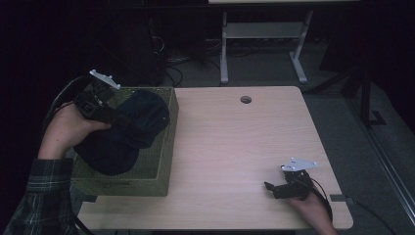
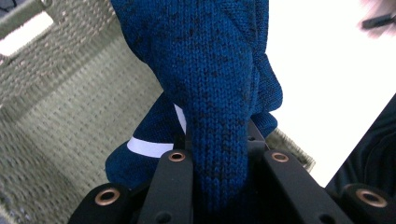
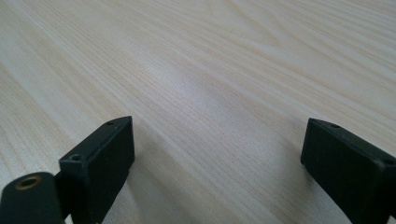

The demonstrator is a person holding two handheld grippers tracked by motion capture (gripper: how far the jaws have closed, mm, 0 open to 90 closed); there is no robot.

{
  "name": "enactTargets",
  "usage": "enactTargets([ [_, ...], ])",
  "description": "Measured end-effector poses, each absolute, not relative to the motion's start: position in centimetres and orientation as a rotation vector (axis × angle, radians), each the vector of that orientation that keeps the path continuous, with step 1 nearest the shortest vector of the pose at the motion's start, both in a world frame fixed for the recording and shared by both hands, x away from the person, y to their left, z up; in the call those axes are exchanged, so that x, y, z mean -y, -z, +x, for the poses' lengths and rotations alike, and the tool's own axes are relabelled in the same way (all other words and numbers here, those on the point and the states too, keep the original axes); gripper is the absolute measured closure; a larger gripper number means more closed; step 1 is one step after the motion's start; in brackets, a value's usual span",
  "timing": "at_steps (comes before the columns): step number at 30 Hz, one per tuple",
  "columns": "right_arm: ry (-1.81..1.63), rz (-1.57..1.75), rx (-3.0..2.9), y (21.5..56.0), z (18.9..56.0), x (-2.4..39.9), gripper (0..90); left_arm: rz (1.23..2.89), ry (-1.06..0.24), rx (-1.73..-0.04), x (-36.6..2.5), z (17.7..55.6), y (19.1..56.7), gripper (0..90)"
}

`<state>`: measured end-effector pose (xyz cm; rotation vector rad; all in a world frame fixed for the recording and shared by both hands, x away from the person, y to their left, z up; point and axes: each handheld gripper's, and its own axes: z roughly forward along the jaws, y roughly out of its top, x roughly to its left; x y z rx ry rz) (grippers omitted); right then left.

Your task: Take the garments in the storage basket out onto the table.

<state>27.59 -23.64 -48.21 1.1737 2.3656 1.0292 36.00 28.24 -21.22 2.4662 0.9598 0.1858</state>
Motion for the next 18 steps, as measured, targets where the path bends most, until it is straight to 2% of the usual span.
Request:
enactTargets([
  [18,-1.029,1.174,-2.365,48.2,27.6,23.6,9.3,2.443,-0.196,-0.838,-23.3,36.2,18.8,79.3],
])
